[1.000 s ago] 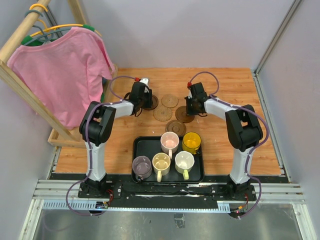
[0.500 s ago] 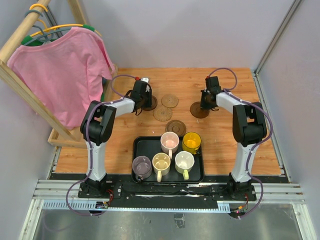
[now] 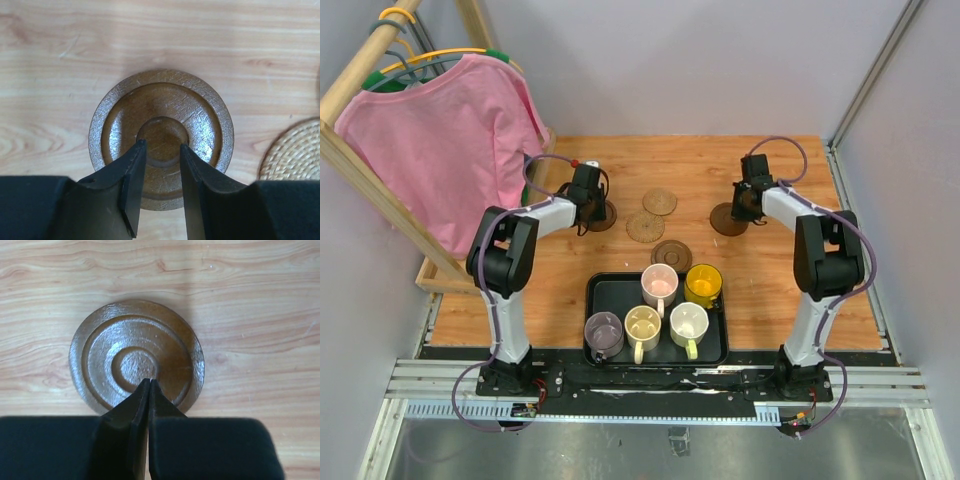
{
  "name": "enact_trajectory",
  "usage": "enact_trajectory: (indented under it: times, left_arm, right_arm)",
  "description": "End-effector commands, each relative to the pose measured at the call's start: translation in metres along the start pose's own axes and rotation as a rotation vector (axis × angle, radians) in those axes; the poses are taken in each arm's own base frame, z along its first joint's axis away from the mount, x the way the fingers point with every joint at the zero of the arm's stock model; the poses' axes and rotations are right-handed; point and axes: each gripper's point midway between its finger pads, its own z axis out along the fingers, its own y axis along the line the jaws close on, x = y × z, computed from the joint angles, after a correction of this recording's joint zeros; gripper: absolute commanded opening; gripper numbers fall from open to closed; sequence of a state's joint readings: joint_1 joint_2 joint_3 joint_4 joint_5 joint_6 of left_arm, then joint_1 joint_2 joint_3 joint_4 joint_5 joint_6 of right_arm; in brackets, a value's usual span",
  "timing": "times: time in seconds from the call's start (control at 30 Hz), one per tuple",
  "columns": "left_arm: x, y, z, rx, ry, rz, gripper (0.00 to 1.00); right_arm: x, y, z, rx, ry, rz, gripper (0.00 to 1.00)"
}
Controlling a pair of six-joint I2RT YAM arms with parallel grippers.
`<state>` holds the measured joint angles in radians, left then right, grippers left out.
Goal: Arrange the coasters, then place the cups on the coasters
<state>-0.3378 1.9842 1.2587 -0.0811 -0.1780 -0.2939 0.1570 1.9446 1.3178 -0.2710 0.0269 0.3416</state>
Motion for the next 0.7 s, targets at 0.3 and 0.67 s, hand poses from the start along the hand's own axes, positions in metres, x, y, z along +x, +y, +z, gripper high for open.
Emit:
enact_trajectory:
  times: [0.3, 0.67]
  left_arm:
    - [-0.048, -0.027, -0.067, 0.187, -0.175, -0.055, 0.47]
    - [-0.015, -0.057, -0.088, 0.361, -0.130, -0.076, 0.46]
  right_arm:
    - [-0.018, 0.085, -0.089, -0.252, -0.133, -0.238, 0.09]
    - [0.069, 0.140, -0.070, -0.380, 0.081, -0.349, 0.01]
